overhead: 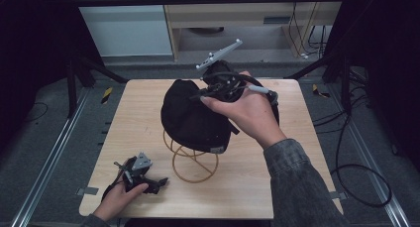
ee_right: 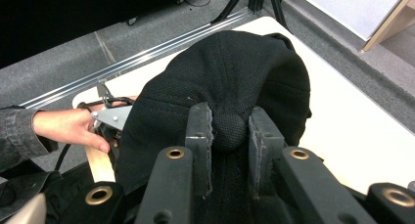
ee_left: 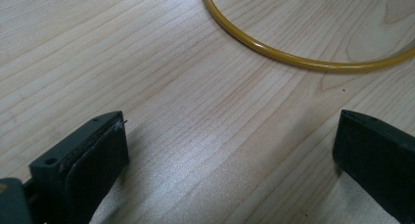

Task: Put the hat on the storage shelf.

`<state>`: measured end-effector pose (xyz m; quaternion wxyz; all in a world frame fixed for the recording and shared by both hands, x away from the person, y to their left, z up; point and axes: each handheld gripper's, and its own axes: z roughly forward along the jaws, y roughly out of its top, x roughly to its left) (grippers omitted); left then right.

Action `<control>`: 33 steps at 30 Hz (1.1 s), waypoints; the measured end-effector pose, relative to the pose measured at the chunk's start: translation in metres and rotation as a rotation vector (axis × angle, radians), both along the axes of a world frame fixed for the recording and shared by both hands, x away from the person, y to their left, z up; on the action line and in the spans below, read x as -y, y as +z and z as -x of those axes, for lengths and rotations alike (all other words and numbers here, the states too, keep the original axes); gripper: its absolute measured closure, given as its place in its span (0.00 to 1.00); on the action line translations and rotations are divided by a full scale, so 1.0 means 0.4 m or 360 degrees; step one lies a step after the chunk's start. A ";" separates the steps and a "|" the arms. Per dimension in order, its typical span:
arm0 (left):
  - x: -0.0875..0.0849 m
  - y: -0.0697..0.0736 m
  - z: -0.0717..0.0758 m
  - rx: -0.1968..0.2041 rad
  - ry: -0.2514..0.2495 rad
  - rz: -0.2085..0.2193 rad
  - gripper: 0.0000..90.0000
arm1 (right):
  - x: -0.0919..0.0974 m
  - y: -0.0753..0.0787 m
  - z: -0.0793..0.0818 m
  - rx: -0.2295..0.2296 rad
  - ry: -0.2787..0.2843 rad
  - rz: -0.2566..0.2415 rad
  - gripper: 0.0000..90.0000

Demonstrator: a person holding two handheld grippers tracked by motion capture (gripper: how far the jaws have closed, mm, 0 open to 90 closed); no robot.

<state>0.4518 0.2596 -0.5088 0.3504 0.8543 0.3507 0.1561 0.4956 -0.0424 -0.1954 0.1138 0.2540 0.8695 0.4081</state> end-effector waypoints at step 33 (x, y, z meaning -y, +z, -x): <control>0.001 0.000 0.001 -0.0001 -0.0004 0.0001 0.00 | -0.076 -0.080 -0.034 -0.0070 0.0042 0.0144 0.81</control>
